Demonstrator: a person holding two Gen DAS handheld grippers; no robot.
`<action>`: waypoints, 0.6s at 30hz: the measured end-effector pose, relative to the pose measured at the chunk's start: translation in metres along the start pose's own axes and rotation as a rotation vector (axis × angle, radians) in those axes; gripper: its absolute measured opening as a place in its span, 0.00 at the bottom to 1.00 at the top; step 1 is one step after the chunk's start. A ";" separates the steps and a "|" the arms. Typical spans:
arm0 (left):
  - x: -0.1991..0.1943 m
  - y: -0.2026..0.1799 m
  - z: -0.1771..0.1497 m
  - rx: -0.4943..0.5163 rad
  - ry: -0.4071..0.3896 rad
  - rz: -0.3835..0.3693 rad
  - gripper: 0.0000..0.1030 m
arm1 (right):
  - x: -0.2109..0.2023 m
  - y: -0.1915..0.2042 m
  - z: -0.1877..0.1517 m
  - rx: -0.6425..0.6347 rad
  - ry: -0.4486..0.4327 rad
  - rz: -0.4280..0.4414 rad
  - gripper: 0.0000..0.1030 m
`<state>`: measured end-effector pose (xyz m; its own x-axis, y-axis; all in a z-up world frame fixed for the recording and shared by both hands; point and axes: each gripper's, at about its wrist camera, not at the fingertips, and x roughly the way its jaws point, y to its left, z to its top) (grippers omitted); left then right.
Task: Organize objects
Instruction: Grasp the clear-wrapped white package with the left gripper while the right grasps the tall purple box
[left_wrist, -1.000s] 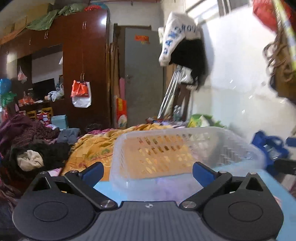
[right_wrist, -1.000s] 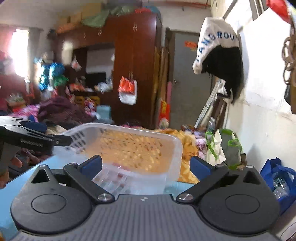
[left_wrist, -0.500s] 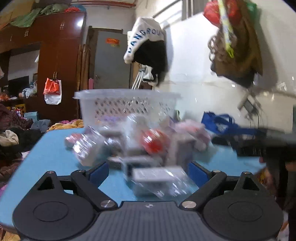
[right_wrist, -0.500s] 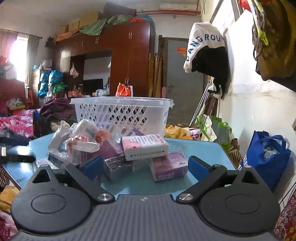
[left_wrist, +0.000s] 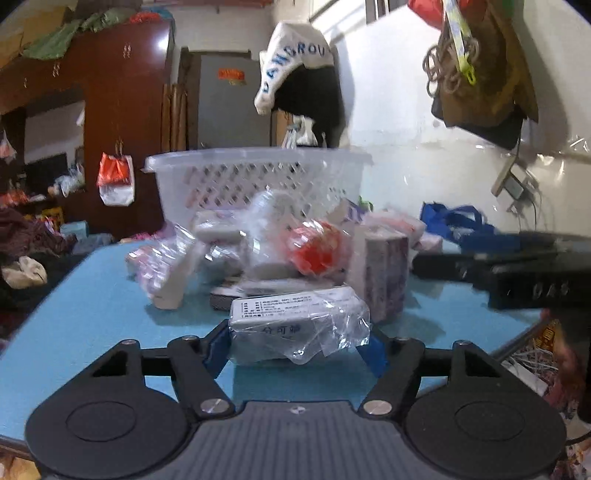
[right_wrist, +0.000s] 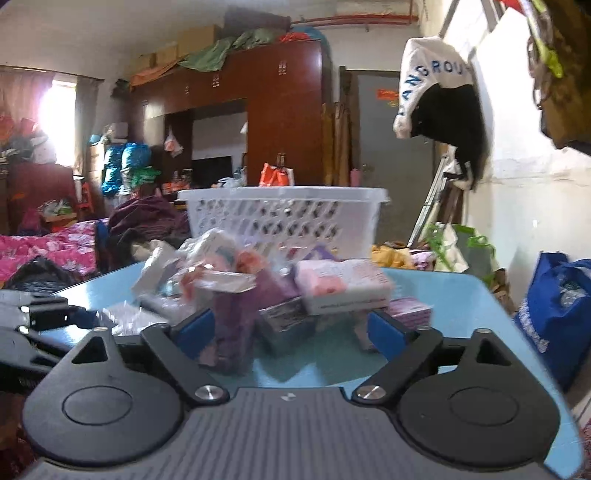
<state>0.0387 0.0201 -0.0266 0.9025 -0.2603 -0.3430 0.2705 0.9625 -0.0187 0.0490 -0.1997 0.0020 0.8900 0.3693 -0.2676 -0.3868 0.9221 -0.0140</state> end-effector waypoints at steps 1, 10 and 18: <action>-0.003 0.003 0.000 0.002 -0.010 0.010 0.71 | 0.002 0.004 -0.001 -0.010 0.007 0.005 0.84; -0.013 0.036 0.006 -0.045 -0.049 0.037 0.71 | 0.023 0.033 -0.006 -0.088 0.053 0.018 0.65; -0.019 0.041 0.009 -0.048 -0.083 0.033 0.71 | 0.000 0.022 -0.002 -0.088 0.019 0.008 0.47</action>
<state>0.0359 0.0638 -0.0120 0.9360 -0.2320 -0.2648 0.2258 0.9727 -0.0540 0.0401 -0.1799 -0.0004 0.8822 0.3738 -0.2862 -0.4147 0.9048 -0.0966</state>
